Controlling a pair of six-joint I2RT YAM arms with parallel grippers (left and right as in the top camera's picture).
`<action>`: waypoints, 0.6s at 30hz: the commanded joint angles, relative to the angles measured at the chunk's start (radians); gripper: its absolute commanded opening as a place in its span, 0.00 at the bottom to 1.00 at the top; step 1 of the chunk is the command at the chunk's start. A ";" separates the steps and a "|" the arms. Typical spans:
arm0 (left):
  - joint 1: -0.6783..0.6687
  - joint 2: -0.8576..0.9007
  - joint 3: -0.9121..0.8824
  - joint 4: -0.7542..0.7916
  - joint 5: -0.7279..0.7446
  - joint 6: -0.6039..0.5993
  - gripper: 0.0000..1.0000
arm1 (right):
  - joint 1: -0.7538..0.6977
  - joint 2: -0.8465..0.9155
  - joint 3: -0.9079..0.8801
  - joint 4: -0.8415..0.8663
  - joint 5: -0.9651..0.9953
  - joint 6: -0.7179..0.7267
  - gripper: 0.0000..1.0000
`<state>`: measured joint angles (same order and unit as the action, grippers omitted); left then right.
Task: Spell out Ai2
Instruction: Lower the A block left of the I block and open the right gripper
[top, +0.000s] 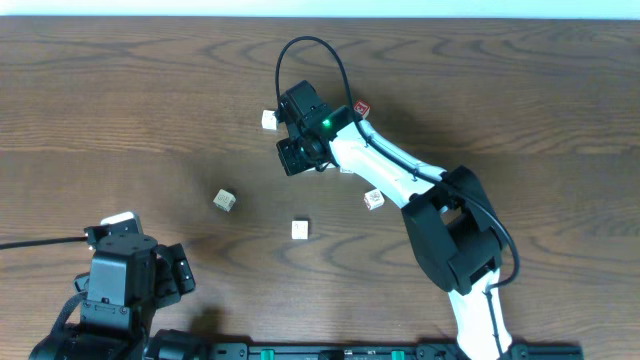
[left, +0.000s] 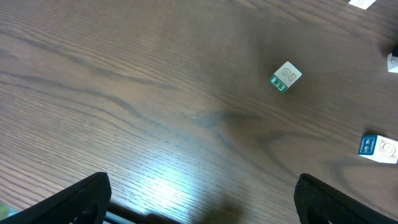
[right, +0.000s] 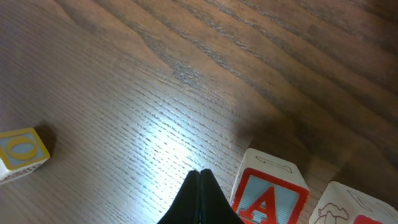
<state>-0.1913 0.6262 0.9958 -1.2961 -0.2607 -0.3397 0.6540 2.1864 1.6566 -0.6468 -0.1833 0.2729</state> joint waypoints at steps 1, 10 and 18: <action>0.003 -0.003 0.004 0.001 -0.001 -0.004 0.95 | 0.008 0.022 0.017 0.000 0.001 -0.011 0.01; 0.003 -0.003 0.004 0.001 -0.001 -0.004 0.95 | 0.008 0.036 0.017 0.003 0.019 -0.008 0.01; 0.003 -0.003 0.004 0.001 -0.001 -0.004 0.95 | 0.008 0.038 0.017 0.002 0.046 0.018 0.01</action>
<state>-0.1913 0.6262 0.9958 -1.2957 -0.2607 -0.3397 0.6540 2.2158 1.6566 -0.6453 -0.1627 0.2749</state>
